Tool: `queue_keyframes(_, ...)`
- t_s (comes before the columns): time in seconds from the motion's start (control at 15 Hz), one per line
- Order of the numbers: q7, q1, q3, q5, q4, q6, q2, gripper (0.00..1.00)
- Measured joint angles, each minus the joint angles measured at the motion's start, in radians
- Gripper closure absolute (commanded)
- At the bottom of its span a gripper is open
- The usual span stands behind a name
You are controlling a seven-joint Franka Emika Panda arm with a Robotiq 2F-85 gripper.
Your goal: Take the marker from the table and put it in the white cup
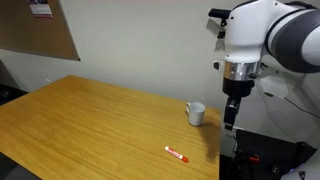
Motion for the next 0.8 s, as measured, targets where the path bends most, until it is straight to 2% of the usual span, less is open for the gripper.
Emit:
queue_keyframes(0.53,-0.004,0.000,0.000,0.000,0.000,0.001,0.000,0.00)
queue_keyframes(0.8,-0.005,0.002,0.002,0.003,-0.011,0.064,0.003,0.00)
